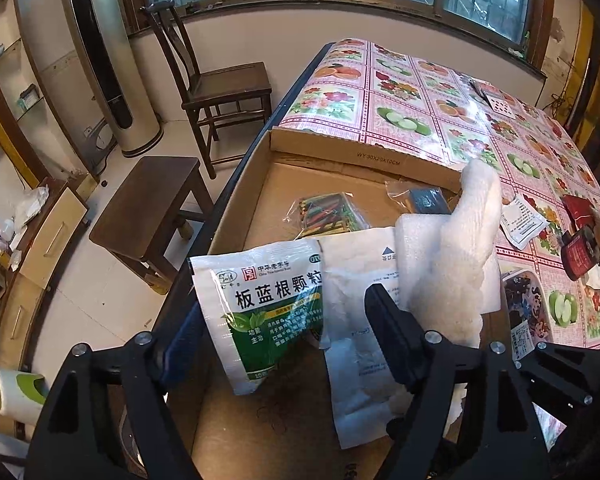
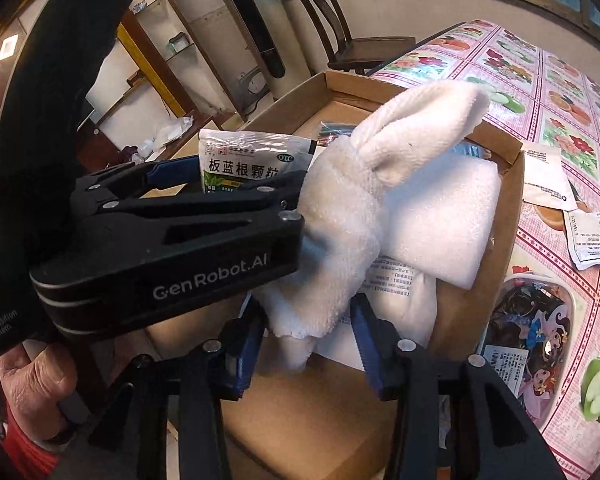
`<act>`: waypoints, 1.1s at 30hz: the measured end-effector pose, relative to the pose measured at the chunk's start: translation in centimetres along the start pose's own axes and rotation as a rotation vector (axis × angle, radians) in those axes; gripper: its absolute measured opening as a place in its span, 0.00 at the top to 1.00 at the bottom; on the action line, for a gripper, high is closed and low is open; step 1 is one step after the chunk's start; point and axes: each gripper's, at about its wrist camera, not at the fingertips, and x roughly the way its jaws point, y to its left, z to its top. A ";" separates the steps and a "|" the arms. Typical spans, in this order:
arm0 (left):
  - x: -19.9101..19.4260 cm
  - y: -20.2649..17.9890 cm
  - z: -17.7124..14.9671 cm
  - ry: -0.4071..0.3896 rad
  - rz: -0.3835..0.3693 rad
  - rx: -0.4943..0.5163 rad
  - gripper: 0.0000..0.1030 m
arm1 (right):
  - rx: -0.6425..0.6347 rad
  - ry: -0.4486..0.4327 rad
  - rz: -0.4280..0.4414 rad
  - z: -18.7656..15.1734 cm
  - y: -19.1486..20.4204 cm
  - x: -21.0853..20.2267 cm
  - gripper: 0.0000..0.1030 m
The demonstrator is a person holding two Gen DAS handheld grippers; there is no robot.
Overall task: Organize soft objects
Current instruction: 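Open both tools to drop the packet and towel into the box, then move both tools back over the clear box and white paper packet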
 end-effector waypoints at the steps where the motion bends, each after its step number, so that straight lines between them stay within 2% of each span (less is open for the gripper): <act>1: -0.1 0.1 0.0 0.000 -0.002 -0.003 0.23 | 0.005 -0.001 0.003 -0.1 -0.1 -0.1 0.53; 7: -0.9 0.1 0.1 -0.023 0.018 -0.010 0.20 | 0.011 -0.015 0.003 -0.6 -0.5 -1.1 0.53; 19: -3.1 -1.0 -0.3 -0.056 0.004 0.005 0.20 | 0.034 -0.028 0.010 -2.7 -1.3 -3.7 0.53; 24: -4.9 -3.2 -0.3 -0.077 -0.041 0.034 0.20 | 0.072 -0.076 0.033 -3.9 -2.5 -6.6 0.53; 30: -6.6 -7.6 -0.1 -0.098 -0.091 0.099 0.20 | 0.139 -0.166 -0.020 -5.9 -6.2 -12.2 0.44; 33: -7.0 -10.2 -0.4 -0.084 -0.130 0.131 0.20 | 0.187 -0.206 -0.051 -7.2 -8.7 -14.8 0.44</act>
